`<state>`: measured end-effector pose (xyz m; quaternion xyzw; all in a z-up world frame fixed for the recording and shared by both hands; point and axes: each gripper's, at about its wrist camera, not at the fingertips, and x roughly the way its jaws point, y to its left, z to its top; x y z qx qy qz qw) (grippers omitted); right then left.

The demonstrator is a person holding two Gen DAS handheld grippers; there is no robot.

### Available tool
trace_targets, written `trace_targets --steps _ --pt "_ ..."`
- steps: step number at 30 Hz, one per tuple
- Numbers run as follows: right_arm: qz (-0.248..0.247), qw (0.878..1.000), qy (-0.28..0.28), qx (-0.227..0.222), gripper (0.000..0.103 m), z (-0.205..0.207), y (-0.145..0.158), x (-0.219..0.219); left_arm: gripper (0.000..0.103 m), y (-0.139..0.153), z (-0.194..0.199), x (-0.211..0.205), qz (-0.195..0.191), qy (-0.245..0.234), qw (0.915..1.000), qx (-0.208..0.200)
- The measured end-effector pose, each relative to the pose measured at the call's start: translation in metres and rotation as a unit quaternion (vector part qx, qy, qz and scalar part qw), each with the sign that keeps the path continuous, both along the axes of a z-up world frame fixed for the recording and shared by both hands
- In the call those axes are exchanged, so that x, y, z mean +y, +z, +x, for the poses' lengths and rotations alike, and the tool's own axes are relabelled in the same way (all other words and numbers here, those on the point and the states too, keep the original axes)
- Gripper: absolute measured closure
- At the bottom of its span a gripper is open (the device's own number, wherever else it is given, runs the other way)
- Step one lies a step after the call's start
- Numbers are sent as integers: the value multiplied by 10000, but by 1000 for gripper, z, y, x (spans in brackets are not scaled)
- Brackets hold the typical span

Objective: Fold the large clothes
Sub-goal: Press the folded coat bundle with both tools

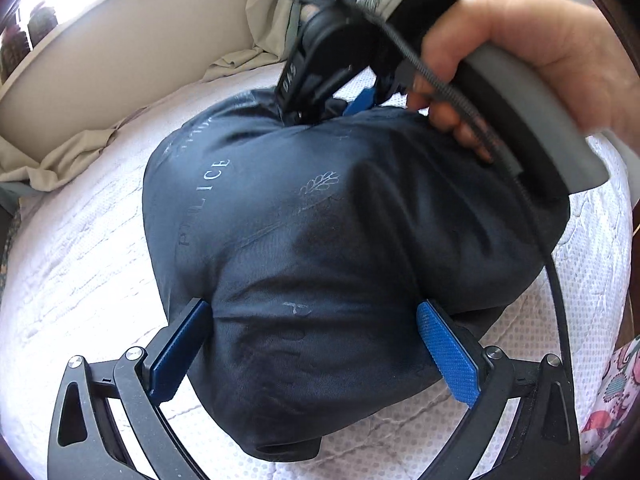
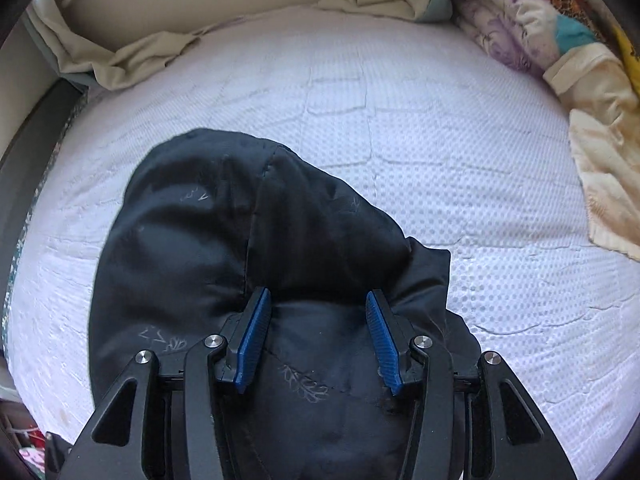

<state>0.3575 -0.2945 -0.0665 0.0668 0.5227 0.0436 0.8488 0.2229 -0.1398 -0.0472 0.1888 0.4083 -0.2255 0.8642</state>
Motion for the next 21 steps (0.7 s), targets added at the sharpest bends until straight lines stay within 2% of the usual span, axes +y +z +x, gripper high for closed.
trace_targets --steps 3,8,12,15,16,18,19,20,21 --pt "43 9999 -51 83 57 6 -15 -3 0 1 2 1 -16 -12 10000 23" --pt "-9 9998 -187 -118 58 14 -35 -4 0 1 1 -1 33 -25 10000 -20" --pt "-9 9994 -284 -203 58 10 -34 -5 0 1 0 -3 68 -25 10000 -28" --pt "-79 9984 -344 -436 56 -4 -19 -2 0 1 -1 -2 71 -5 10000 -2" --pt "-46 9981 -377 -477 53 -10 -9 -3 0 1 -2 -2 63 2 10000 8" --pt "124 9977 -404 -530 41 -21 13 -4 0 0 3 0 47 8 10000 40" --pt "248 9971 -416 -589 26 -30 27 -8 0 1 5 1 26 26 10000 76" --pt "361 9961 -430 -674 20 -41 39 -15 0 1 6 2 1 43 9999 108" --pt "538 9944 -401 -812 20 -54 53 -19 0 2 5 2 -14 61 9999 129"
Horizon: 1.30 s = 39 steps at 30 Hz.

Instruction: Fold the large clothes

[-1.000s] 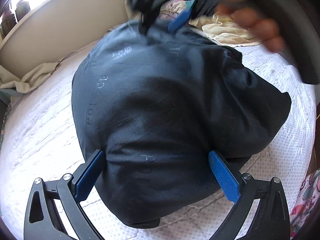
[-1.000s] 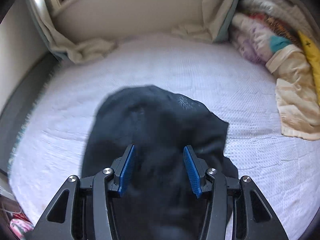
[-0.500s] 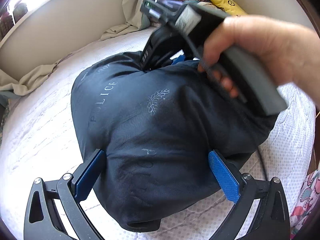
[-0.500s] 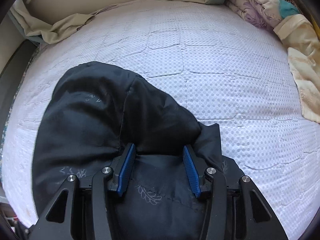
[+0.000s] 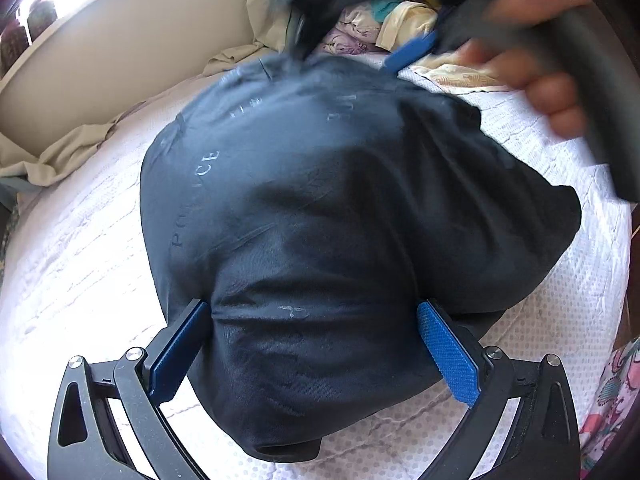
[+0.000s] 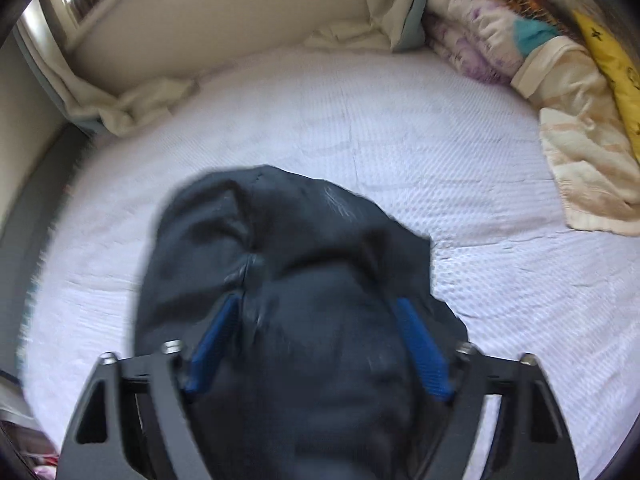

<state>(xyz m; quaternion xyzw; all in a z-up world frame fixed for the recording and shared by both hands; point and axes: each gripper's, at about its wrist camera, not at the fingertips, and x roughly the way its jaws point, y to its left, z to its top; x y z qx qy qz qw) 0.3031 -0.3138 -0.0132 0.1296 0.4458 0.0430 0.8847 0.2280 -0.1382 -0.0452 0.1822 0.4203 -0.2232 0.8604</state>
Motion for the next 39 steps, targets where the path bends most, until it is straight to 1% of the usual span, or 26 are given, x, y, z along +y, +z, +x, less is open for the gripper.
trace_targets --steps 1,4,6,8,10,12,14,15,17,18,19,20,21,22,24,26,28,30,31,32,34,36,37,39 --pt "155 9997 51 -156 19 -13 13 -5 0 1 1 0 -19 14 10000 33" --pt "339 9981 37 -507 13 -53 37 -15 0 0 3 1 -28 24 10000 69" --pt "408 9975 68 -568 12 -73 37 -21 0 2 3 2 -67 35 9999 116" --pt "430 9981 110 -433 11 -82 27 -24 0 4 4 4 -133 57 9997 181" --pt "427 9989 117 -132 11 -84 7 -31 0 7 5 7 -224 87 9994 267" --pt "578 9976 69 370 11 -78 -25 -37 0 9 6 10 -324 101 9987 373" --pt "1040 9929 17 584 4 -73 -51 -49 0 15 9 15 -453 98 9976 521" --pt "1299 9896 19 614 2 -71 -63 -55 0 18 11 18 -547 102 9966 612" --pt "1761 9820 122 676 1 -65 -84 -64 0 28 20 31 -899 151 9920 871" --pt "2006 9764 151 791 1 -61 -96 -67 0 32 27 41 -1115 217 9885 999" --pt "2239 9704 188 882 1 -58 -104 -68 0 36 38 56 -1408 338 9826 1158" --pt "2558 9618 260 935 1 -55 -113 -70 0 38 48 68 -1625 460 9774 1270" --pt "2765 9560 320 931 1 -53 -119 -71 1 38 55 79 -1799 579 9726 1356" --pt "2833 9541 365 903 1 -52 -121 -71 1 35 63 90 -1974 709 9667 1466" --pt "2898 9520 428 883 1 -51 -122 -72 1 19 80 114 -2374 933 9475 1926" --pt "2945 9504 483 874 0 -49 -124 -72 1 0 90 125 -2600 1074 9304 2349" --pt "2977 9493 534 857 0 -48 -125 -71 1 -14 94 131 -2881 1073 9137 2659" --pt "2983 9491 563 841 0 -47 -125 -69 1 -26 95 130 -3302 986 8903 2977" --pt "2995 9488 566 831 0 -48 -125 -69 1 -28 94 128 -3396 934 8849 3047" --pt "3004 9486 567 816 1 -48 -125 -69 1 -30 92 123 -3435 844 8836 3067" --pt "3008 9488 576 770 3 -49 -124 -70 1 -29 89 116 -3287 748 8945 2937" --pt "3060 9474 588 726 9 -50 -124 -69 0 -31 86 110 -3151 689 9041 2804" --pt "3147 9445 603 729 13 -49 -126 -64 0 -33 86 108 -3146 692 9057 2755" --pt "3170 9438 599 719 14 -48 -128 -55 0 -37 87 106 -3235 717 9033 2723"
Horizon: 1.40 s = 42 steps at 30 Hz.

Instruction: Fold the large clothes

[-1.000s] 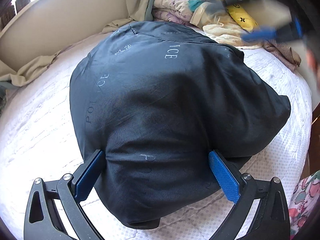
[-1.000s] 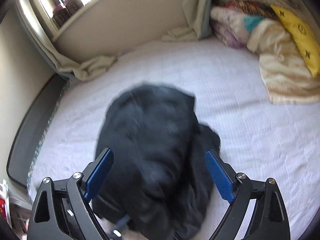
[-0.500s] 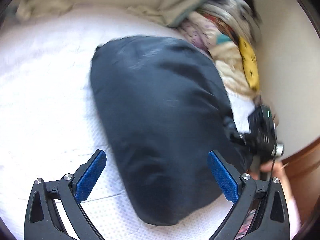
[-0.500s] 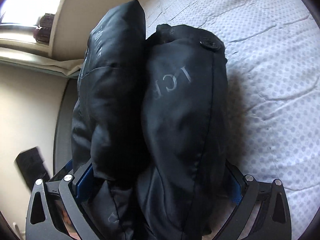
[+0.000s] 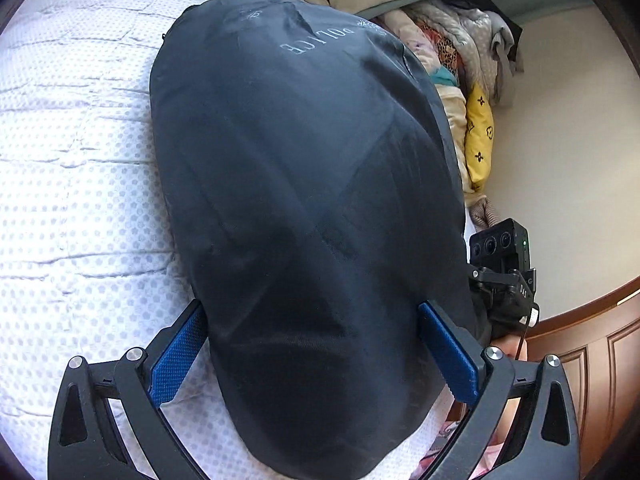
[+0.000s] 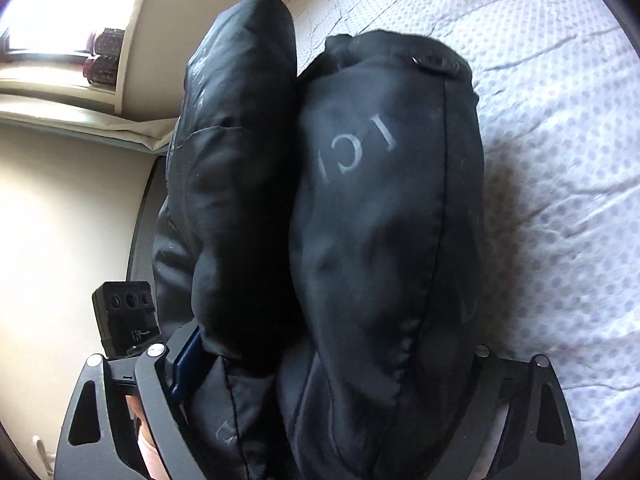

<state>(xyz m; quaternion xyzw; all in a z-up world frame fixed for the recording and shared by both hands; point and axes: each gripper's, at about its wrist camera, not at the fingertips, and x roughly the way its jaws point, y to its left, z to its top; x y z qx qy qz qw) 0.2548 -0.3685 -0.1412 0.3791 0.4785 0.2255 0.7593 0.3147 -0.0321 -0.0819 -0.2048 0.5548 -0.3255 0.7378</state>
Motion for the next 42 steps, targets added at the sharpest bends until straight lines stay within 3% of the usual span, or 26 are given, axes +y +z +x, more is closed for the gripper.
trace_targets --steps 8,14,21,31,37,42 --pt "278 9996 25 -94 25 0 -3 1 12 21 -15 -18 297 -15 9987 -423" --pt "277 9985 44 -474 33 -8 20 5 16 51 -16 -22 416 22 9953 -873" --pt "299 9940 209 -1036 34 -14 50 24 18 90 -26 5 490 330 9871 -1488" --pt "325 9829 547 -1730 34 -2 83 81 18 120 -48 69 565 1008 9736 -1966" --pt "340 9811 787 -1734 34 12 73 124 18 110 -49 112 699 1378 9691 -1922" --pt "72 9862 982 -1330 34 30 39 161 18 72 -43 144 923 1694 9699 -1486"
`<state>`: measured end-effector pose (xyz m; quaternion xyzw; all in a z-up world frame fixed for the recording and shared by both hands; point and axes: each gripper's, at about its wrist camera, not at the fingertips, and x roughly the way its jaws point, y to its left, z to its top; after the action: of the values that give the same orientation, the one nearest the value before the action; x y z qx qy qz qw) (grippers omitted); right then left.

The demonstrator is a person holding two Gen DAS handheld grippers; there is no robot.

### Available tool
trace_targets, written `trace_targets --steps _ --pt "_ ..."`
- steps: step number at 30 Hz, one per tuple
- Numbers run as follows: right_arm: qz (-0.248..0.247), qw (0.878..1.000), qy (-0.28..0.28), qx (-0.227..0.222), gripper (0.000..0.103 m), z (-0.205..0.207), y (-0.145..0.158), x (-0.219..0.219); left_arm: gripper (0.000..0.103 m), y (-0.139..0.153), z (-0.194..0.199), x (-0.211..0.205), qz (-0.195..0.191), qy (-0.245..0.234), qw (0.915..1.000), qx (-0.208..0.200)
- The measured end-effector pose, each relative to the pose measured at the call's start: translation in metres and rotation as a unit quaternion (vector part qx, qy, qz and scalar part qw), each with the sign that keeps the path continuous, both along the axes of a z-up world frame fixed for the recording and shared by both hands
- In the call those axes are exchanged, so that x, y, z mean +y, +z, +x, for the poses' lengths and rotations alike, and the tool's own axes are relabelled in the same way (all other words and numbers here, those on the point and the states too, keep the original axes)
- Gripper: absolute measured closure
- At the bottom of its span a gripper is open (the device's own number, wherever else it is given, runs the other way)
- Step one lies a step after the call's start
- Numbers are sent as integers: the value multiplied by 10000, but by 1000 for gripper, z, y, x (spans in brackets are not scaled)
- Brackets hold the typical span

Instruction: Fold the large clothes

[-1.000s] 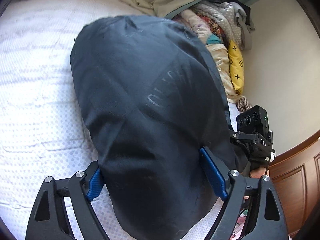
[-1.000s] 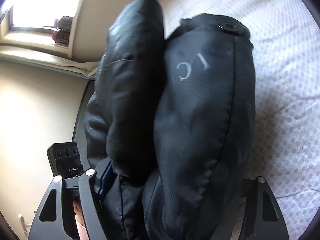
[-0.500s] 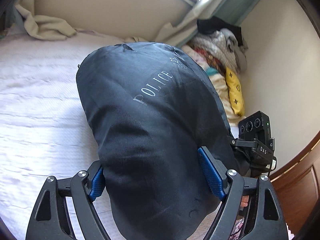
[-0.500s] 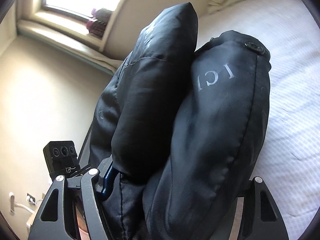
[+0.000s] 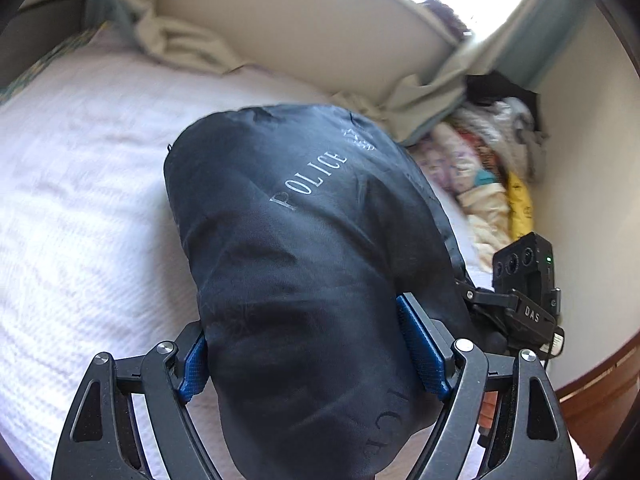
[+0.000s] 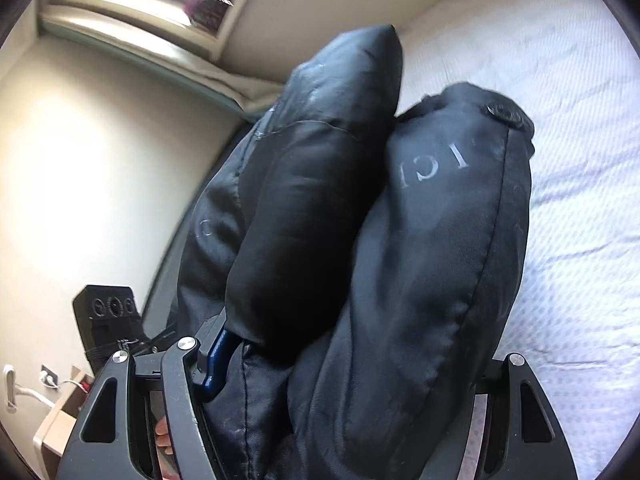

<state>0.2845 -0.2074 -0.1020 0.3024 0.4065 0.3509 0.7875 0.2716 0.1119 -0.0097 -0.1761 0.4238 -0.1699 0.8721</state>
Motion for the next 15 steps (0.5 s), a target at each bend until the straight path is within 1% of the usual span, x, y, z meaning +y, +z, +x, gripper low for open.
trace_targets --steps 1,3,6,9,13,15 --pt "-83 9999 36 88 34 2 -8 6 18 -10 2 4 44 38 9999 116" --pt "-231 9995 92 174 34 4 -21 12 18 -23 0 7 138 29 9997 191" --pt "-351 9989 150 281 34 6 -32 12 18 -31 -2 6 266 -37 9994 203" --pt "-371 9983 146 432 29 9 -43 10 16 -37 -6 8 371 -89 9990 231" --pt "-348 9970 7 694 14 16 -49 8 13 -39 -7 4 397 -89 9988 262" --pt "-318 9967 -27 752 13 17 -46 2 10 -39 -8 5 399 -43 9988 294"
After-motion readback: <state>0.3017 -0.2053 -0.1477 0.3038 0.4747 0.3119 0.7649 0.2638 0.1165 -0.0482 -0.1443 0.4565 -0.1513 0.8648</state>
